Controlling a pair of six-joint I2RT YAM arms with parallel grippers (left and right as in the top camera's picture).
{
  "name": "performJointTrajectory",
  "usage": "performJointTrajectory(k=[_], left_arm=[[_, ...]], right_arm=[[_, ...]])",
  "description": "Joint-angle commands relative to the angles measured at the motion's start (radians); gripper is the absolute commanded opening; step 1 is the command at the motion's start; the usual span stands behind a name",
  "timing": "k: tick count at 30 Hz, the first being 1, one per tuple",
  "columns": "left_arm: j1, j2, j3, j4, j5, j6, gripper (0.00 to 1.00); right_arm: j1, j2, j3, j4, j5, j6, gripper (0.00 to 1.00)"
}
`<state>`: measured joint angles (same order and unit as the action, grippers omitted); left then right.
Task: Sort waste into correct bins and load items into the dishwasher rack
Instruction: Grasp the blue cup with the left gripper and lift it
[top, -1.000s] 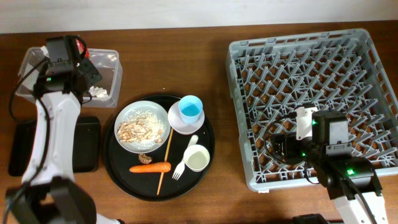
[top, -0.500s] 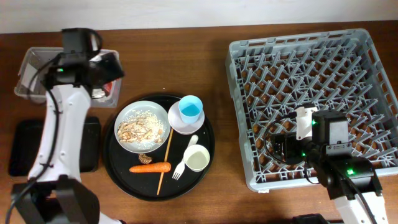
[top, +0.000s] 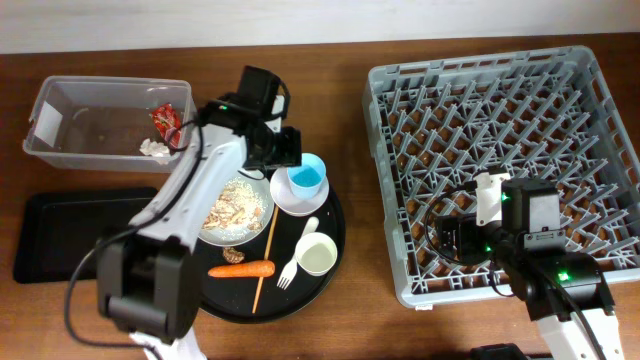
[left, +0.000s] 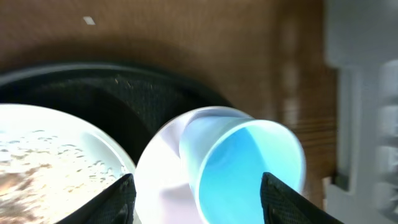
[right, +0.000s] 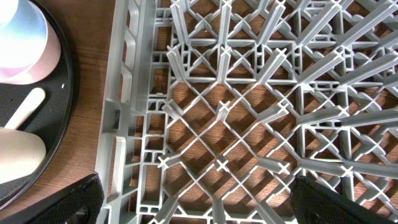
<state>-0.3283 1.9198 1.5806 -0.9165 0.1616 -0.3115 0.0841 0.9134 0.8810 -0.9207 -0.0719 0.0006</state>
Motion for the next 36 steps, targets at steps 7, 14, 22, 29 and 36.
performJointTrajectory(k=[7, 14, 22, 29, 36], left_arm=[[-0.010, 0.088, 0.013, -0.010, 0.038, 0.013, 0.00], [0.061, 0.021, 0.146, -0.166, 0.038, 0.014, 0.00], [0.154, -0.051, 0.218, -0.211, 0.589, 0.139, 0.00], [0.126, -0.049, 0.218, -0.124, 1.106, 0.359, 0.00], [0.066, -0.049, 0.217, -0.124, 1.186, 0.370, 0.00]], right_arm=[[0.006, -0.001, 0.021, -0.007, 0.005, 0.008, 0.99], [0.006, -0.001, 0.021, -0.007, 0.005, 0.008, 0.99], [-0.011, 0.006, 0.123, 0.046, -0.018, 0.032, 0.99], [-0.168, 0.102, 0.169, 0.226, -0.802, -0.177, 0.99], [-0.169, 0.200, 0.169, 0.293, -1.175, -0.308, 0.99]])
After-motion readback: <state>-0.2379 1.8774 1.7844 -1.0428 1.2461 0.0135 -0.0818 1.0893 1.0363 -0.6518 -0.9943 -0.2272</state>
